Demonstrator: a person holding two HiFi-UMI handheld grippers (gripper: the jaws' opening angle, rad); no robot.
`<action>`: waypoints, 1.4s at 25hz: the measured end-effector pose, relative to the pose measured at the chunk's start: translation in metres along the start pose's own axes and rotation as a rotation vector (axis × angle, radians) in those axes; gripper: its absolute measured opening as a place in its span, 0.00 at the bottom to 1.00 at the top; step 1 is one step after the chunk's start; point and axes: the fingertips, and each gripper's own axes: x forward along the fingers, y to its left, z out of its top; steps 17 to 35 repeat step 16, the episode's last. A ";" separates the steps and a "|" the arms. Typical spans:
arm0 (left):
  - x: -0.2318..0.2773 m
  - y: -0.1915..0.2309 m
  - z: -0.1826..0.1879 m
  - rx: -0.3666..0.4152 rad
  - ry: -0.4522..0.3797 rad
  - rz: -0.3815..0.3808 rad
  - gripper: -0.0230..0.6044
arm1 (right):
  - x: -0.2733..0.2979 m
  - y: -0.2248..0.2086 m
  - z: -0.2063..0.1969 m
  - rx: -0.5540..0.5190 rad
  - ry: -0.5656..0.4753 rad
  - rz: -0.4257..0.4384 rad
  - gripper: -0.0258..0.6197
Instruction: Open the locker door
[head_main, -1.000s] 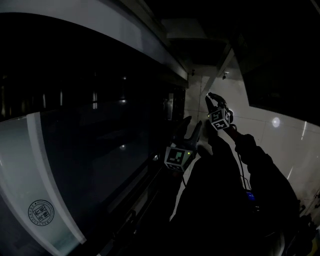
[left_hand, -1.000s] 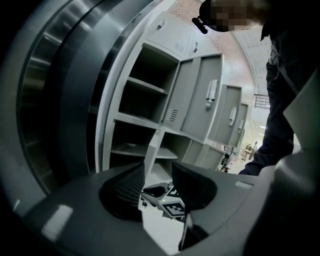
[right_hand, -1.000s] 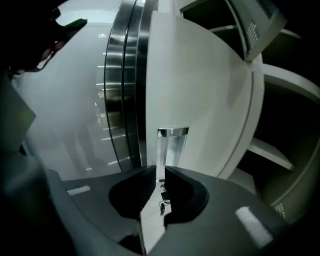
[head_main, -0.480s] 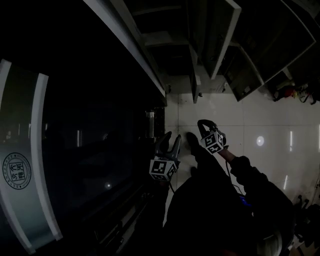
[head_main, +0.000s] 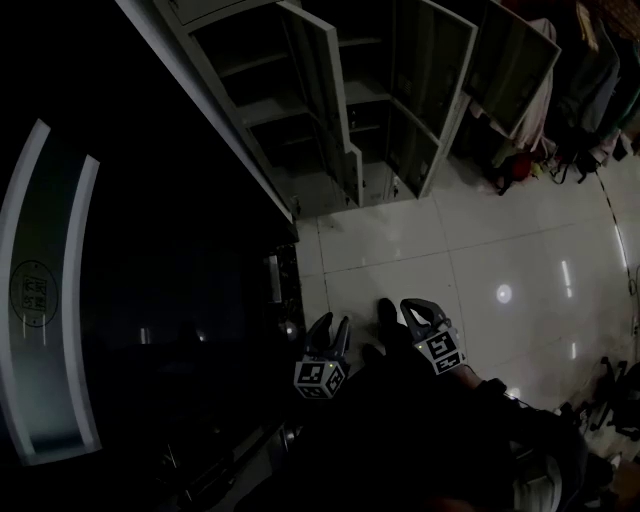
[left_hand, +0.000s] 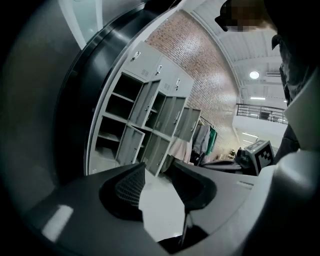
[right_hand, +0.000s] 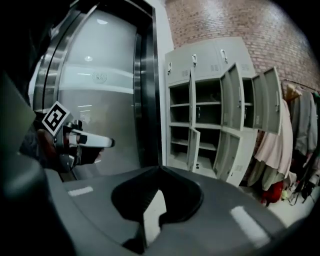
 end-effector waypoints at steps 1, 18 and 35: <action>0.000 -0.010 -0.003 0.009 0.010 -0.016 0.31 | -0.009 -0.004 0.004 0.004 -0.013 -0.008 0.04; 0.043 -0.163 0.020 0.060 -0.064 -0.130 0.29 | -0.105 -0.026 0.025 0.034 -0.127 0.070 0.04; 0.043 -0.163 0.020 0.060 -0.064 -0.130 0.29 | -0.105 -0.026 0.025 0.034 -0.127 0.070 0.04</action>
